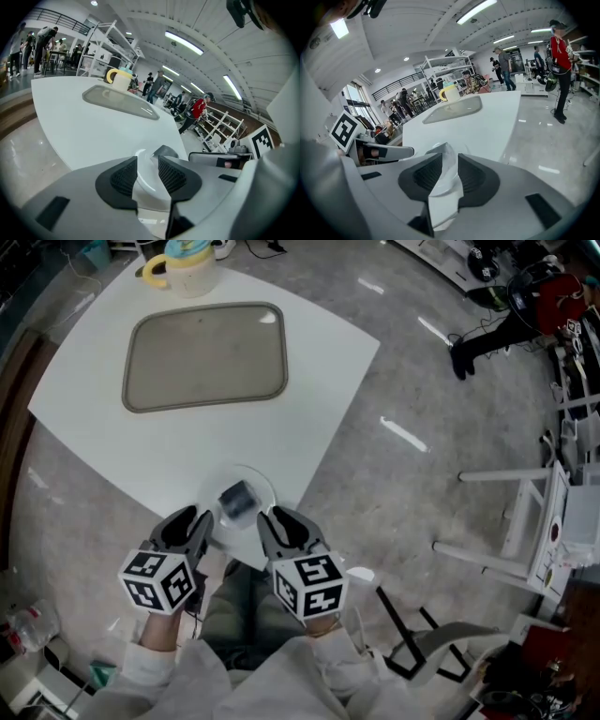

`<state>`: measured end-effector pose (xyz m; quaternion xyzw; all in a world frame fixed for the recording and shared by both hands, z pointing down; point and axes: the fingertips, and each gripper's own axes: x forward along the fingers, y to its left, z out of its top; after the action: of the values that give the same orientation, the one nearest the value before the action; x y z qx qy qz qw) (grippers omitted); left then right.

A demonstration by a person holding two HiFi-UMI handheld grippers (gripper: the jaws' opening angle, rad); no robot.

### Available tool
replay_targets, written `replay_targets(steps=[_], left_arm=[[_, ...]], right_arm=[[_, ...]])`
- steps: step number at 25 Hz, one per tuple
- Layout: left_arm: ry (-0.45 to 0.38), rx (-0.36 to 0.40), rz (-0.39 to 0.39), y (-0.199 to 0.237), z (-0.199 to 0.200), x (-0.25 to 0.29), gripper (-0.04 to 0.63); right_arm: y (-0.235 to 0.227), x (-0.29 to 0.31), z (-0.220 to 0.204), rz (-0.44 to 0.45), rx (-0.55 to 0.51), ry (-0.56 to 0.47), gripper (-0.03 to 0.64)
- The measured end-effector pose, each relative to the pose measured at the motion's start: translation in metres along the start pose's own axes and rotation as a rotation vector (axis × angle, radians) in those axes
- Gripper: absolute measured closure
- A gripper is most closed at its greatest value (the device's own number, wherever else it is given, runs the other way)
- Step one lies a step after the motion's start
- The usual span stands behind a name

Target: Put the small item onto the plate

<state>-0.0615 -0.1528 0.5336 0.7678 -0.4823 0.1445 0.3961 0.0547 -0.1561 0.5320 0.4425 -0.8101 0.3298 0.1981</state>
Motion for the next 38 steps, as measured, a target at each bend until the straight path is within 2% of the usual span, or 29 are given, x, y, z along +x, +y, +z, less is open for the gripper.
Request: replay_targets(steps=[8, 14, 21, 25, 34, 38], left_arm=[[0.023, -0.031, 0.031, 0.010, -0.008, 0.005, 0.407], [0.065, -0.037, 0.024, 0.011, -0.017, 0.005, 0.407], [0.062, -0.054, 0.027, 0.012, -0.018, 0.007, 0.407], [0.054, -0.087, 0.013, 0.013, -0.019, 0.006, 0.407], [0.096, -0.189, -0.032, 0.016, -0.018, 0.005, 0.407], [0.120, -0.206, -0.043, 0.013, -0.020, 0.004, 0.407]], right_arm=[[-0.008, 0.007, -0.009, -0.008, 0.013, 0.022, 0.494], [-0.018, 0.010, -0.015, -0.022, 0.019, 0.052, 0.468], [-0.021, 0.012, -0.023, -0.014, 0.034, 0.076, 0.466], [-0.021, 0.012, -0.024, -0.002, 0.062, 0.068, 0.468], [-0.017, 0.012, -0.027, 0.030, 0.133, 0.118, 0.468], [-0.013, 0.013, -0.026, 0.061, 0.177, 0.133, 0.468]])
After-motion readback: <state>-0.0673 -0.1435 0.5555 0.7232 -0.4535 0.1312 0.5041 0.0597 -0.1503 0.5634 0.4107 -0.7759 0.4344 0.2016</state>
